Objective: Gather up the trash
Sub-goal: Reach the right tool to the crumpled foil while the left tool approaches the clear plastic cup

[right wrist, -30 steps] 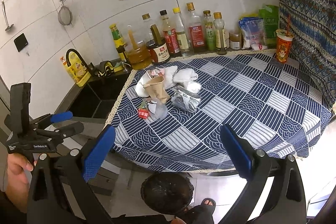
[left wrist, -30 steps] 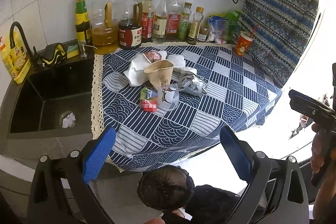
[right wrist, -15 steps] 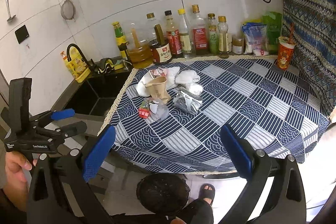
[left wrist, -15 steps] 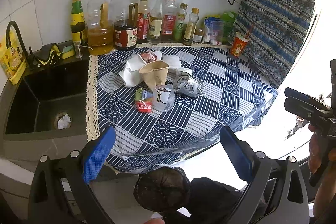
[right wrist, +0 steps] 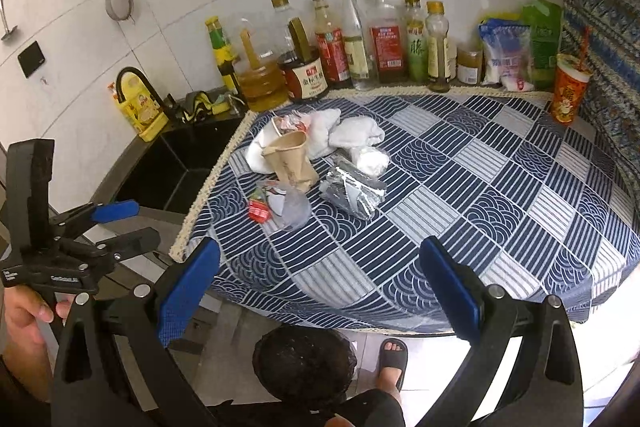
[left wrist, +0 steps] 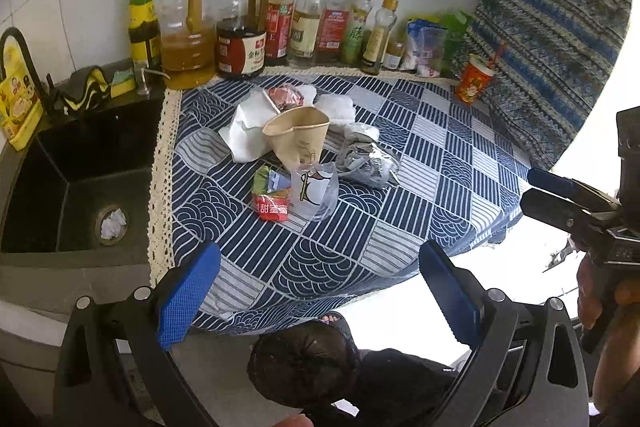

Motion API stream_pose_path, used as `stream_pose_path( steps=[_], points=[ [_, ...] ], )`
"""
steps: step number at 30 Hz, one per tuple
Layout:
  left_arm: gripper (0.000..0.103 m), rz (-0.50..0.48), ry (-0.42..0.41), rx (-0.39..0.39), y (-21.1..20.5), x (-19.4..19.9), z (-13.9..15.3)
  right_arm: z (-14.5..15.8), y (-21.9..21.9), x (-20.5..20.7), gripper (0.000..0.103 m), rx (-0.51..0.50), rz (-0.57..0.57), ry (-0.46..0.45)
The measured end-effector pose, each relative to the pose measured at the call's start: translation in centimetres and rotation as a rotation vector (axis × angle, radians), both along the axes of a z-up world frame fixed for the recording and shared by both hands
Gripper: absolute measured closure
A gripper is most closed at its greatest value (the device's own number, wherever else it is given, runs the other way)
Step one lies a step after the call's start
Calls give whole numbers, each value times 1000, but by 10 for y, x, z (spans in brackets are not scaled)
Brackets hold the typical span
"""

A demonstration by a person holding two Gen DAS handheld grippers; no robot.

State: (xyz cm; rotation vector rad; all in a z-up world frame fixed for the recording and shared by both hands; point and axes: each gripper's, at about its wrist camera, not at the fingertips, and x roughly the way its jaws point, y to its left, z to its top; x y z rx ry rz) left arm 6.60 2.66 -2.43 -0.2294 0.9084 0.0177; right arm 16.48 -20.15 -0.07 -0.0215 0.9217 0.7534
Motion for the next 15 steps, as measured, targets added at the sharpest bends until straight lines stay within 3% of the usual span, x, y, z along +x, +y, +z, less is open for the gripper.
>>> stream_pose_path(
  steps=[6,15],
  points=[
    [7,15,47,-24,4,31,-18,-20,17,39,4,-34,93,46],
    [7,32,60,-125,13,71,-45,-44,41,92,4,-42,227,77]
  ],
)
